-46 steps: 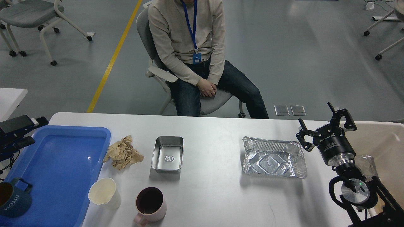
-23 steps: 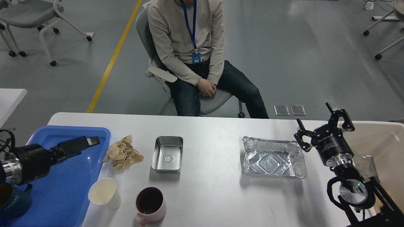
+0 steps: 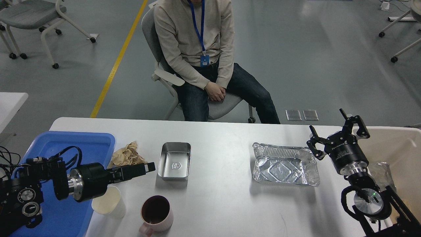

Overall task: Tidy desktop
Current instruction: 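Reach the left gripper down toward the pink mug, then grasp the pink mug with the left gripper and lift it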

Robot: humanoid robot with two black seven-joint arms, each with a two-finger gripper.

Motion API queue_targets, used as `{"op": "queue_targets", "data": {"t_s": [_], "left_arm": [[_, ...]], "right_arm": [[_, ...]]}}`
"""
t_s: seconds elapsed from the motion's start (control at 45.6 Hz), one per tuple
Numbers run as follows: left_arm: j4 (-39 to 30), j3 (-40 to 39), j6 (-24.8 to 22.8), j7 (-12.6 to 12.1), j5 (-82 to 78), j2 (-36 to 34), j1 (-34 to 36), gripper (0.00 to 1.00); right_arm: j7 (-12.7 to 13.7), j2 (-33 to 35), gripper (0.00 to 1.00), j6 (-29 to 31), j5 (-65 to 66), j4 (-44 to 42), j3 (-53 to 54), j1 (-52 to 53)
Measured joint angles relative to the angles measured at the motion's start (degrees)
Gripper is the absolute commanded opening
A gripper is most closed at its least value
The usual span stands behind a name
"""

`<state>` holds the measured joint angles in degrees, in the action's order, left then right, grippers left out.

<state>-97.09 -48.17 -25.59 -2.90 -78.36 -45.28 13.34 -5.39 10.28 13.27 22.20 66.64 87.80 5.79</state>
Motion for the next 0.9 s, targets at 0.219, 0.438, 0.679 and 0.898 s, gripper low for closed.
{"op": "queue_targets", "data": {"t_s": [0.219, 0.438, 0.679, 0.898], "left_arm": [[0.28, 2.38, -0.69, 0.05, -3.62, 0.53, -0.04, 0.9], [0.32, 3.96, -1.02, 0.12, -5.76, 0.52, -0.13, 0.83], [0.5, 6.77, -1.8, 0.12, -9.53, 0.63, -0.12, 0.8], [0.63, 7.53, -1.99, 0.0, -10.65, 0.65, -0.12, 0.71]], "right_arm": [[-0.05, 0.0, 1.0, 0.01, 0.03, 0.02, 0.0, -0.25], [-0.06, 0.0, 1.0, 0.01, 0.03, 0.01, 0.0, -0.26], [-0.06, 0.0, 1.0, 0.01, 0.03, -0.01, 0.0, -0.26], [-0.05, 0.0, 1.0, 0.01, 0.03, -0.1, 0.0, -0.26]]}}
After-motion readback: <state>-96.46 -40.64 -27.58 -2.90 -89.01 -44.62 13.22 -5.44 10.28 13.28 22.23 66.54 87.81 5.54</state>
